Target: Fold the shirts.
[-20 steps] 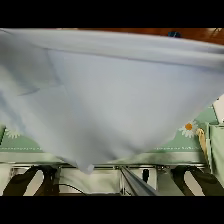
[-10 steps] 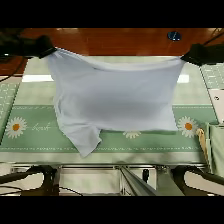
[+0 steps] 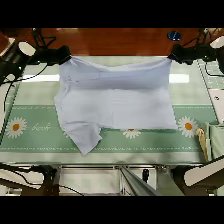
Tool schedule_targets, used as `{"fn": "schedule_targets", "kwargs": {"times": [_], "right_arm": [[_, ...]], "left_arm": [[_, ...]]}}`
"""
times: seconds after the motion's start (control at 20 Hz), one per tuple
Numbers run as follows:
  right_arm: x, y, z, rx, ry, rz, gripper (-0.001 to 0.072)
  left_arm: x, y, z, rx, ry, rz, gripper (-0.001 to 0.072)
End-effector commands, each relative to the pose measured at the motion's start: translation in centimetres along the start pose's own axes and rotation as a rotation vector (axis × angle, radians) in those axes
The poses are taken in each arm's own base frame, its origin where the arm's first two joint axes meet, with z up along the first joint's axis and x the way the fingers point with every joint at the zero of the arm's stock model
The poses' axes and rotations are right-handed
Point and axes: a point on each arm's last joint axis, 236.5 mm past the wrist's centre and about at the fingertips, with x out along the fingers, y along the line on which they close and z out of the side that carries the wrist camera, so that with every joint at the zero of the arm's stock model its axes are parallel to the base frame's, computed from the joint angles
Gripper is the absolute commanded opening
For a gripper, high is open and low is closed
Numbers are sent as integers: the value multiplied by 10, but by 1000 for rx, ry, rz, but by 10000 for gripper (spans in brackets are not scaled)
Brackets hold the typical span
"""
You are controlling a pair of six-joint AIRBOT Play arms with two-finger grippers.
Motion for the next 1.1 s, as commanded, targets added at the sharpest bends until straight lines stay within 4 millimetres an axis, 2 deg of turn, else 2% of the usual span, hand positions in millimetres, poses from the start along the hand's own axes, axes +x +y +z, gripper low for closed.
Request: {"fn": "schedule_targets", "kwargs": {"times": [0.0,0.15,0.25,0.35,0.55,0.65,0.7,0.75,0.8,0.9,1.05], "right_arm": [[8,-10,-17,21,84,7,19],[-10,-24,-44,39,217,17,19],[-25,-36,-68,32,328,26,19],[-32,-54,-83,25,392,-26,19],[-16,-64,-112,52,450,-47,19],[-7,-66,-130,67,488,-43,20],[-4,-66,-137,73,501,-42,26],[-2,-66,-141,74,513,-45,156],[-2,-65,-145,68,527,-48,402],[-14,-61,-151,79,573,-38,413],[-54,-74,-137,109,539,-79,412]], "left_arm": [[0,10,-26,33,121,1,29],[-17,22,-63,4,307,-5,29],[-31,29,-93,57,451,-19,29],[-34,40,-118,76,552,6,29],[-18,54,-160,45,647,26,29],[-11,59,-172,17,683,32,29],[-9,61,-173,-2,683,41,61],[-7,61,-172,-10,675,45,261],[-9,61,-172,-7,679,44,500],[-23,68,-167,-11,709,78,507],[-68,101,-159,-81,748,226,506]]}}
